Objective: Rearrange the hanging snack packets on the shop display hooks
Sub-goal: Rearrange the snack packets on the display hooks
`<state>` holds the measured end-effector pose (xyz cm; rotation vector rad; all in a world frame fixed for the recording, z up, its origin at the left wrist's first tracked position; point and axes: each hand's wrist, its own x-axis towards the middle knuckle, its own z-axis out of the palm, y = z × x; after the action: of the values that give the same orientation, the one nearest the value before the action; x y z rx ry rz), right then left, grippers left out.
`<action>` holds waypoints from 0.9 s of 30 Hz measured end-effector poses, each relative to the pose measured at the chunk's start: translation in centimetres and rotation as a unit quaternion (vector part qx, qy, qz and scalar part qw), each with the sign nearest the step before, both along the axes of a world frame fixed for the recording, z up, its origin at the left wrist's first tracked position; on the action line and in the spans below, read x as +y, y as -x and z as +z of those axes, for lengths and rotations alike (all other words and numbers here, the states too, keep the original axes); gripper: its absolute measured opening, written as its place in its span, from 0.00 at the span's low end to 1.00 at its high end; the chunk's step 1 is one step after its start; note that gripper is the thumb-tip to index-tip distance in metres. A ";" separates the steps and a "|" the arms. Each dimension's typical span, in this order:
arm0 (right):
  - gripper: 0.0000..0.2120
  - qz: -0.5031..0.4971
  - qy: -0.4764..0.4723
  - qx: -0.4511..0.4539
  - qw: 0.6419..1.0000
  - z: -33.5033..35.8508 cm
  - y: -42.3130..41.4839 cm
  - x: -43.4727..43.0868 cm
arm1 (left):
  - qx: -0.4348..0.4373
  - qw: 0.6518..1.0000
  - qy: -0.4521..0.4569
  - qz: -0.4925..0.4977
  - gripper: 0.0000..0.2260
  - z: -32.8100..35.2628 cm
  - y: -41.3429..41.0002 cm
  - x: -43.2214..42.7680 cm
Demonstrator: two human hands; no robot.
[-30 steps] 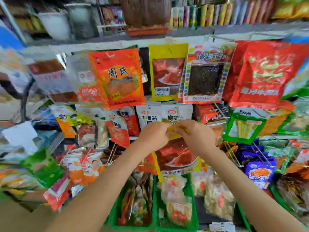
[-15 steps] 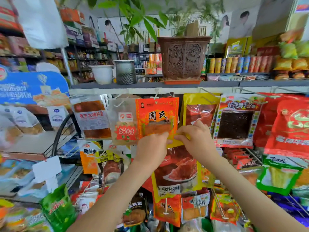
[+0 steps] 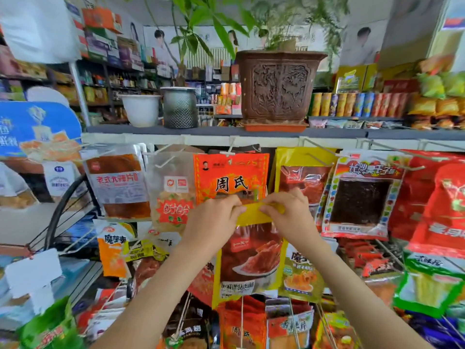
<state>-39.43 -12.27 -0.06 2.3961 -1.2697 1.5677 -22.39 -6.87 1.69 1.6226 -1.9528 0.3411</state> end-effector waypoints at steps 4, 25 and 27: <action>0.04 -0.089 -0.042 -0.071 0.993 0.9 2.5 -1.0 | 0.049 0.997 0.011 -0.057 0.09 0.5 0.7 -2.1; 0.11 -0.188 -0.106 -0.224 0.950 6.5 10.0 -2.6 | 0.169 0.974 0.067 -0.135 0.19 4.5 10.0 -8.5; 0.11 -0.180 -0.110 -0.216 0.953 6.5 10.3 -3.2 | 0.167 0.977 0.064 -0.117 0.17 4.3 10.3 -9.4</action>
<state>-49.74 -15.46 6.41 1.8151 -1.9165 1.9736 -32.71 -16.25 5.95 1.2597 -1.7974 0.0891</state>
